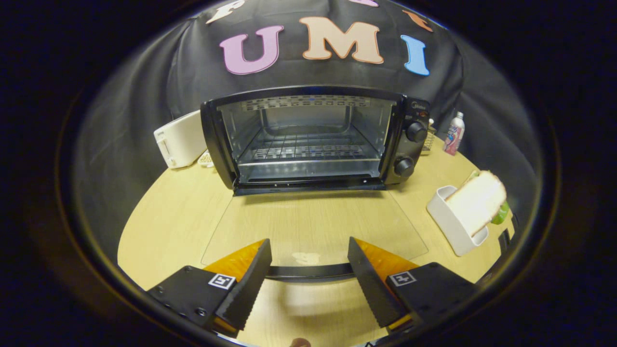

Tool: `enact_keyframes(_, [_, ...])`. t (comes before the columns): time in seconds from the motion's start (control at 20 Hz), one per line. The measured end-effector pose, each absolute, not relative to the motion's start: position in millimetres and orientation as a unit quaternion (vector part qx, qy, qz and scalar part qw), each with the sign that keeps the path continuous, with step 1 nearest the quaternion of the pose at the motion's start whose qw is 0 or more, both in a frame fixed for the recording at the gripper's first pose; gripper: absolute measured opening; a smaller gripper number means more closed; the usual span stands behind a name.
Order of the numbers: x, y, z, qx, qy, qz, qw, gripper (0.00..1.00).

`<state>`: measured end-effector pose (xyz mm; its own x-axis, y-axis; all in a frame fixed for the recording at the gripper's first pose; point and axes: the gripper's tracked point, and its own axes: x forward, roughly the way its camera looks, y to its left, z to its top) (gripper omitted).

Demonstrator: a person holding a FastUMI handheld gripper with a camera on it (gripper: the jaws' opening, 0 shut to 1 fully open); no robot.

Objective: Open the toaster oven, put the food inside, and close the toaster oven door.

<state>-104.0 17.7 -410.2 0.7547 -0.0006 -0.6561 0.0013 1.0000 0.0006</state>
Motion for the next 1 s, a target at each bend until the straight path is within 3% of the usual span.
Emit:
enact_keyframes(0.3, [-85.2,-27.9,-353.0,0.042,0.277,-0.047,0.959,0.99])
enact_keyframes(0.7, [-65.9,-152.7,-285.4,0.05,0.199,-0.173,0.963,0.99])
enact_keyframes(1.0, [-80.3,-249.2,-272.4,0.086,0.166,-0.27,0.945,0.99])
